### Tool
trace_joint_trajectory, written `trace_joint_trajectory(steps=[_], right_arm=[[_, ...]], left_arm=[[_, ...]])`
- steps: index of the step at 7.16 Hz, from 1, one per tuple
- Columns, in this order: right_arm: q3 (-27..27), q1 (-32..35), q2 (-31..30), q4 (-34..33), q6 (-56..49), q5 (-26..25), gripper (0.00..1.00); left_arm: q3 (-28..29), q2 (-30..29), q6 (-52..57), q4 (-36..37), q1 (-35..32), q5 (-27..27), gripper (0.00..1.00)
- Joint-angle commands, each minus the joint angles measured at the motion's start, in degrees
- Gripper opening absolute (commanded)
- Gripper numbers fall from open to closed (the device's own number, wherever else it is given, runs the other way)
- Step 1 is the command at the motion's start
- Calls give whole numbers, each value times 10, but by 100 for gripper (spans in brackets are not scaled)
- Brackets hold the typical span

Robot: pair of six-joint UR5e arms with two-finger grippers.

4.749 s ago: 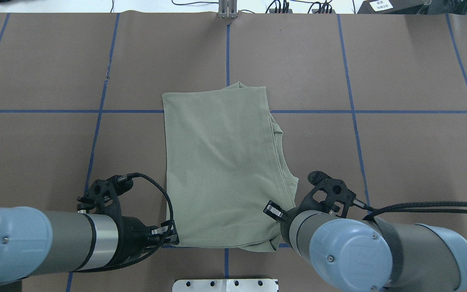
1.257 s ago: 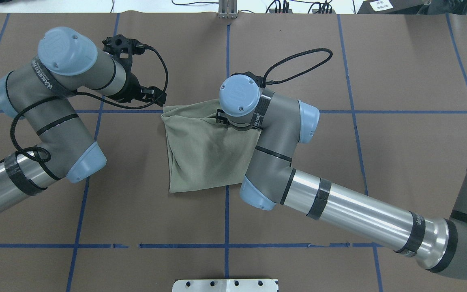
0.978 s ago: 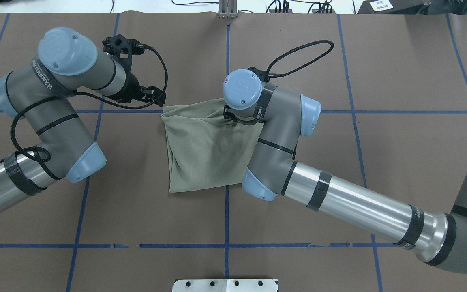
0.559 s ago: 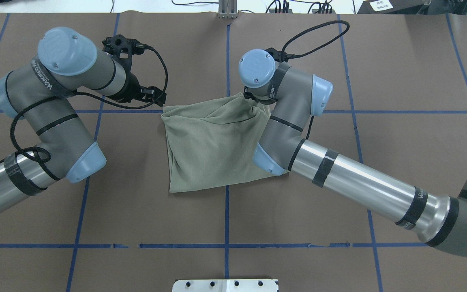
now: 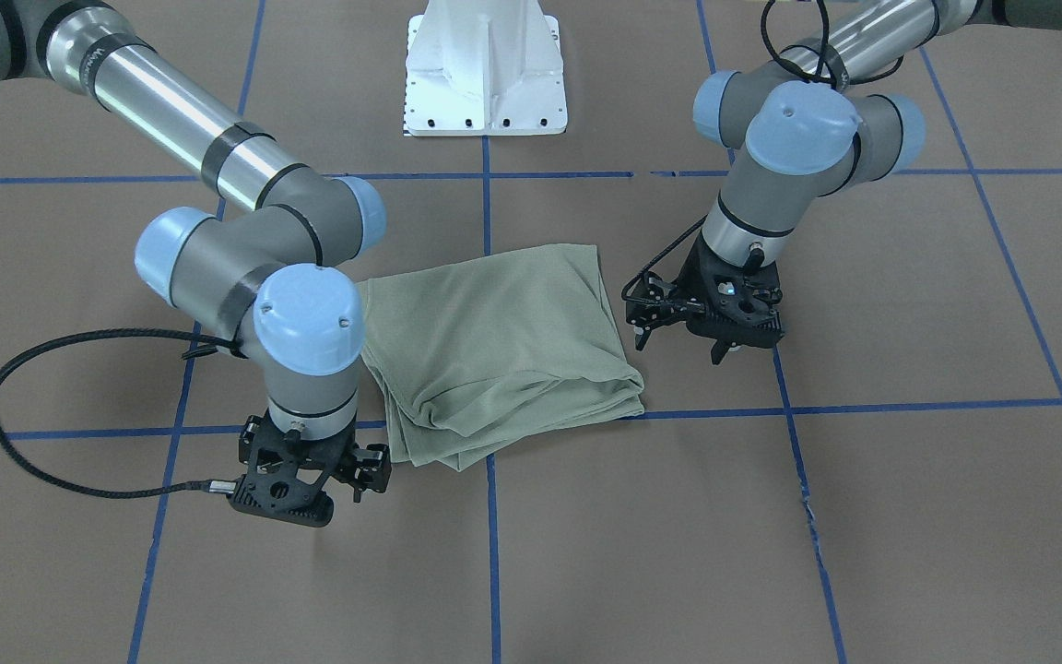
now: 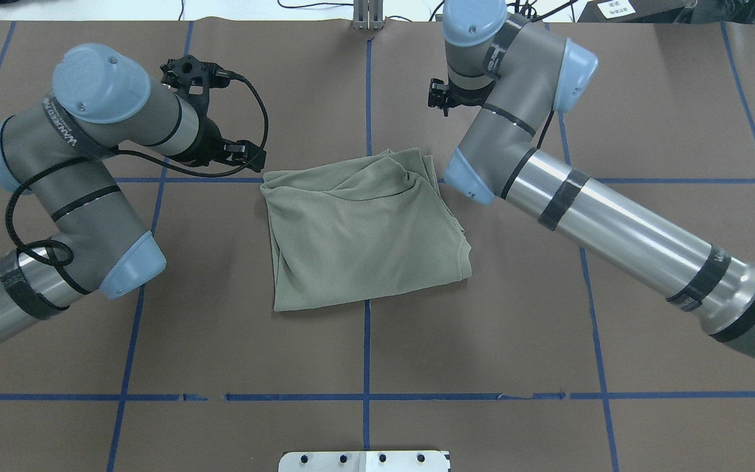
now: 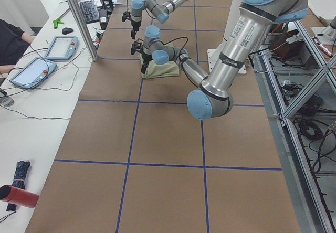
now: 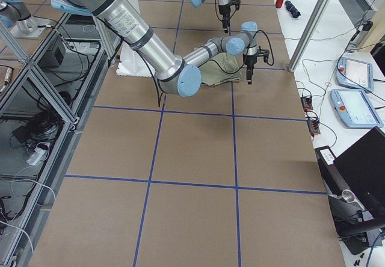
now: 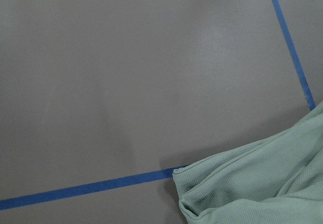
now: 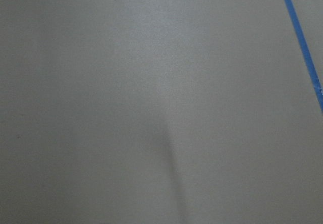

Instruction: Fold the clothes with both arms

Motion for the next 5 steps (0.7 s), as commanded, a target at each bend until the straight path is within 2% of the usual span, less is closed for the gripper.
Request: trace_joint_trajectory(steps=[1, 2, 3, 5], right_arm=[[112, 90, -86, -61, -192, 129, 100], [168, 146, -140, -104, -316, 147, 100], [207, 204, -189, -140, -431, 176, 100], [248, 316, -320, -145, -617, 252, 100]], left_arm=[[-68, 76, 114, 15, -65, -58, 100], [-98, 126, 197, 38, -118, -96, 100], [-120, 188, 285, 39, -169, -102, 100], [-109, 256, 489, 74, -324, -168, 100]])
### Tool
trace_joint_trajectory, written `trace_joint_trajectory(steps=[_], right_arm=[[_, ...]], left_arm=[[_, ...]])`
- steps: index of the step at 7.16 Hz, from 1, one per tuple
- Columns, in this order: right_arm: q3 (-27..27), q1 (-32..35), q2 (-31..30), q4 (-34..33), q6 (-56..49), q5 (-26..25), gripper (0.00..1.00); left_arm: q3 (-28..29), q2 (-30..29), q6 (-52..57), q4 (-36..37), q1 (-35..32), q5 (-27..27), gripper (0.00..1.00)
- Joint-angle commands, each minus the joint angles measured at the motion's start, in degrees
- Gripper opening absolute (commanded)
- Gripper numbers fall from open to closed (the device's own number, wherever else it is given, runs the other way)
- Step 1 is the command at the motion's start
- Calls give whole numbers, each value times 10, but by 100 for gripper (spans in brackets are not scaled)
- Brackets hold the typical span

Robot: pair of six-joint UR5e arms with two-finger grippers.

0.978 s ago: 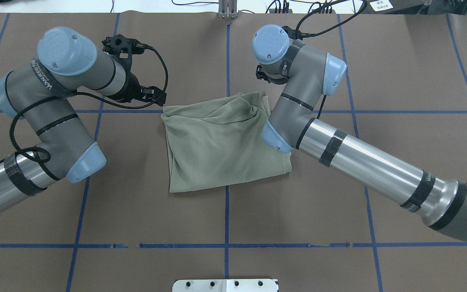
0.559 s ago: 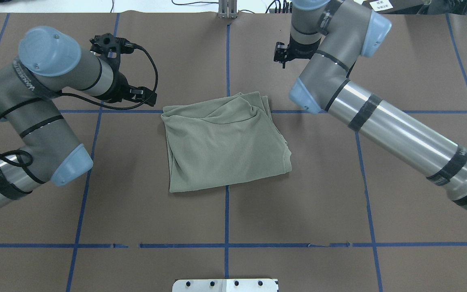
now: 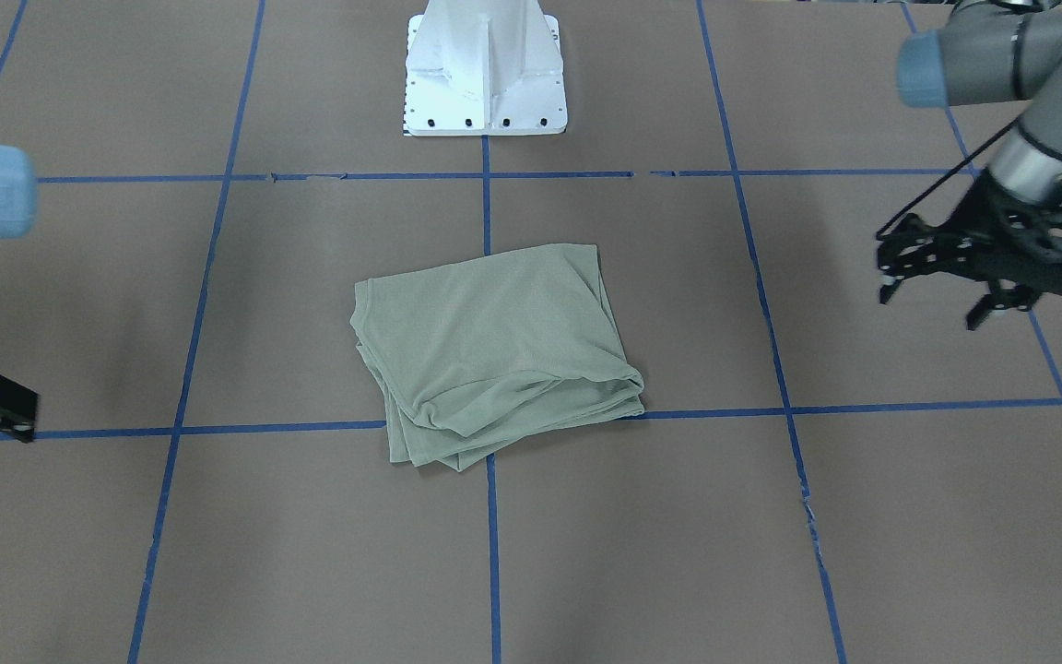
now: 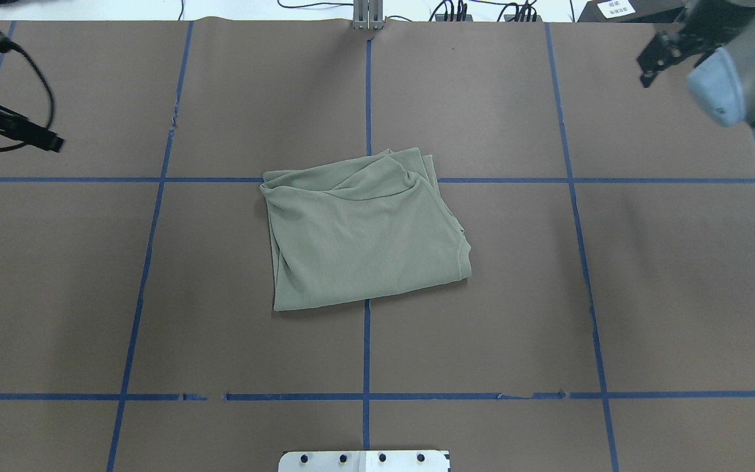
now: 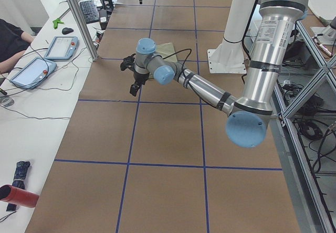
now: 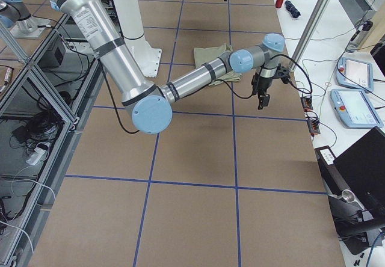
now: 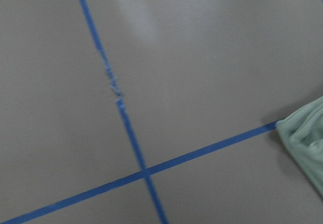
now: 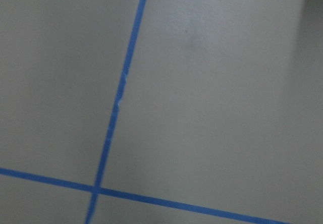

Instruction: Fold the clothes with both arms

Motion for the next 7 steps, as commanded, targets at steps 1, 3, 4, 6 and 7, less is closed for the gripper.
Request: trace_joint_trajectory(steps=[1, 3, 4, 6, 7], right_arm=[[55, 99, -148, -4, -148, 53, 100], [122, 127, -262, 2, -142, 51, 100], [144, 131, -283, 3, -140, 53, 100], [145, 131, -288, 3, -139, 56, 100], [142, 131, -288, 3, -139, 57, 100]], left_arm=[[5, 62, 174, 63, -143, -39, 100], [7, 119, 173, 70, -199, -36, 100], [14, 129, 175, 72, -234, -41, 100], [29, 143, 179, 142, -238, -42, 100], [28, 164, 178, 138, -237, -42, 100]])
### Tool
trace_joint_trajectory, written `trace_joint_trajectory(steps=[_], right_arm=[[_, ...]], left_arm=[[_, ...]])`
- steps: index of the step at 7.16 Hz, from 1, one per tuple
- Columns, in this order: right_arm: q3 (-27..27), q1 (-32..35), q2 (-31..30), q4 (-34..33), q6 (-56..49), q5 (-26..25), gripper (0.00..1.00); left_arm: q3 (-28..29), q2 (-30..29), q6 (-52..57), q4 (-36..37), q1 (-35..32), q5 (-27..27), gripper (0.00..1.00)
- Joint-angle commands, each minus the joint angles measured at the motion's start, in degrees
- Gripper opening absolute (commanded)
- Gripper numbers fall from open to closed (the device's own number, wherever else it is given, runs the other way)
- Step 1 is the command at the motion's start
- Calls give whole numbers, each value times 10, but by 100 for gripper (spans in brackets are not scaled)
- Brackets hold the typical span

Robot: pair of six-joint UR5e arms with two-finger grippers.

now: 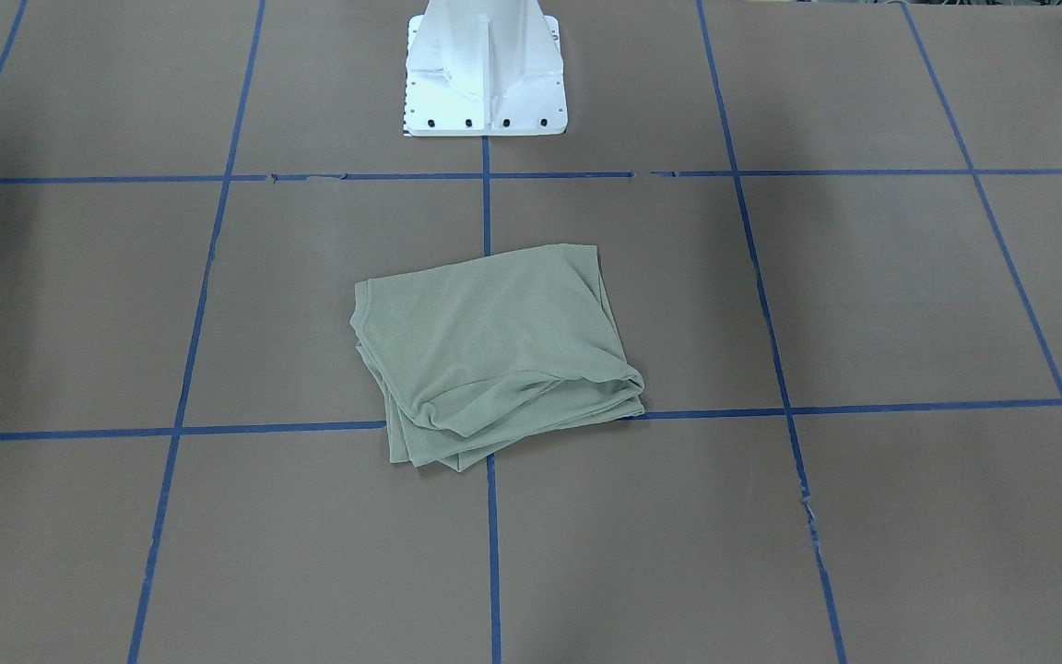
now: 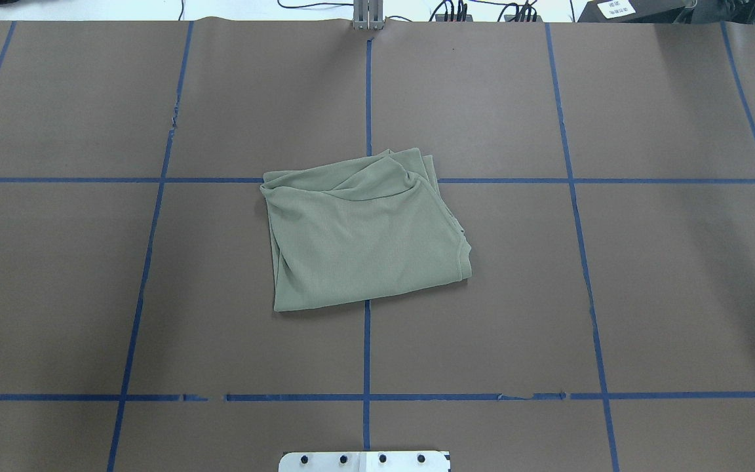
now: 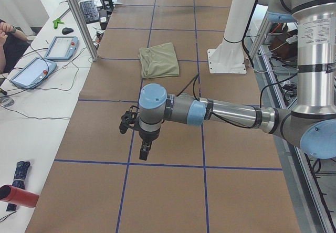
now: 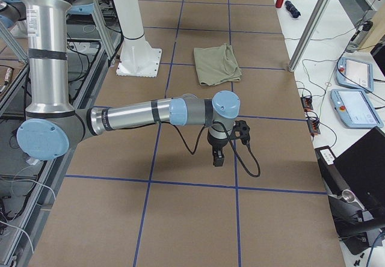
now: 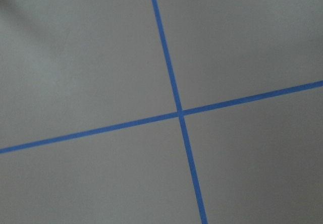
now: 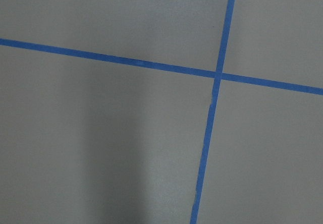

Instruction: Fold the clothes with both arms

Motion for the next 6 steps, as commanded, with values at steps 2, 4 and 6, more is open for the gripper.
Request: trace_joint_trajectory(steps=[2, 4, 6], right_arm=[[-1, 1, -6, 0, 0, 1, 100], [-2, 1, -7, 0, 0, 1, 100], [-1, 1, -10, 1, 0, 1, 100]], left_arm=[[5, 17, -2, 12, 1, -31, 100], [8, 17, -5, 12, 1, -39, 100], [5, 16, -4, 4, 1, -39, 100]])
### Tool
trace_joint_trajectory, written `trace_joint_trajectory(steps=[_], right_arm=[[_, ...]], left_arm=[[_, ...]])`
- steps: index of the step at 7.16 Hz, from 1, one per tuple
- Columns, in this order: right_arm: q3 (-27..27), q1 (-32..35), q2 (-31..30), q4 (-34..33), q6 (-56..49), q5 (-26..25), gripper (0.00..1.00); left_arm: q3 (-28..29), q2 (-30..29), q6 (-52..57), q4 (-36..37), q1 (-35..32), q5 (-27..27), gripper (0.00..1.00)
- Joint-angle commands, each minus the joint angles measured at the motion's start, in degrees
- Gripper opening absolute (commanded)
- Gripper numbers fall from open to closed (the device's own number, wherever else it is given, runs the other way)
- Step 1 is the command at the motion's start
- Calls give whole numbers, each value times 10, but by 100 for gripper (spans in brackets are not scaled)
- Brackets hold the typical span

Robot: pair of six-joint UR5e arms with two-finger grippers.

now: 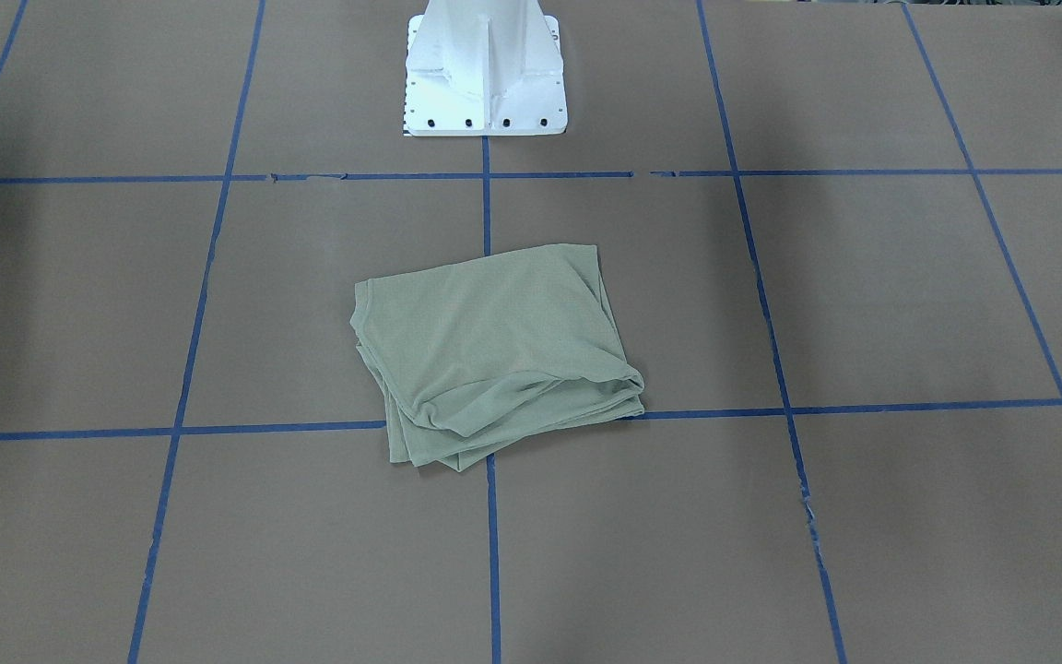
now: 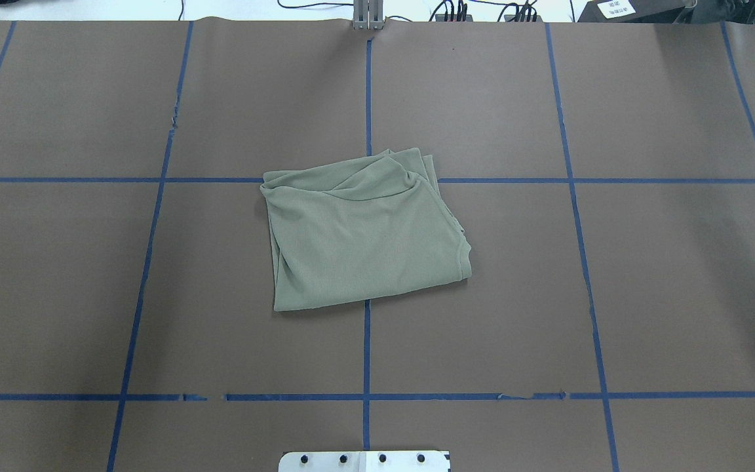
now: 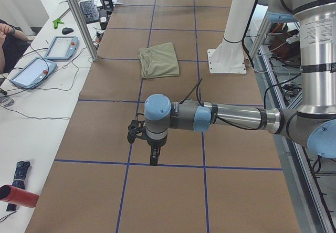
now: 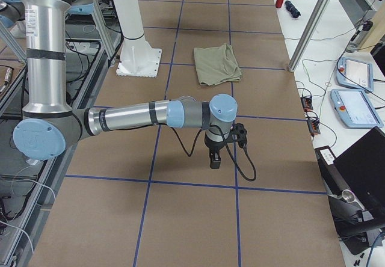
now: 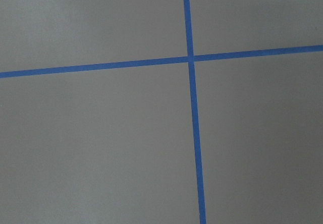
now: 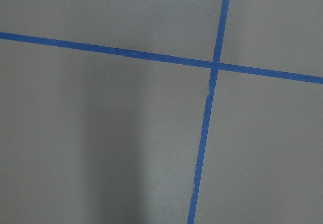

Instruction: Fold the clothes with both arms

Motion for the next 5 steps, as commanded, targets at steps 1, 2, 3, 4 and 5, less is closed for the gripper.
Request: trace_joint_trajectory(steps=[1, 2, 3, 4, 5], right_arm=[[1, 0, -5, 1, 0, -1, 100], [6, 0, -14, 1, 0, -2, 100], [7, 10, -22, 2, -3, -2, 100], [13, 24, -34, 2, -6, -3, 100], [23, 34, -46, 2, -5, -3, 100]], left_arm=[[-6, -4, -2, -3, 1, -1, 100], [-5, -3, 0, 0, 0, -1, 100], [-5, -3, 4, -3, 1, -3, 100], [-6, -2, 4, 1, 3, -3, 100], [-6, -2, 4, 2, 3, -3, 100]])
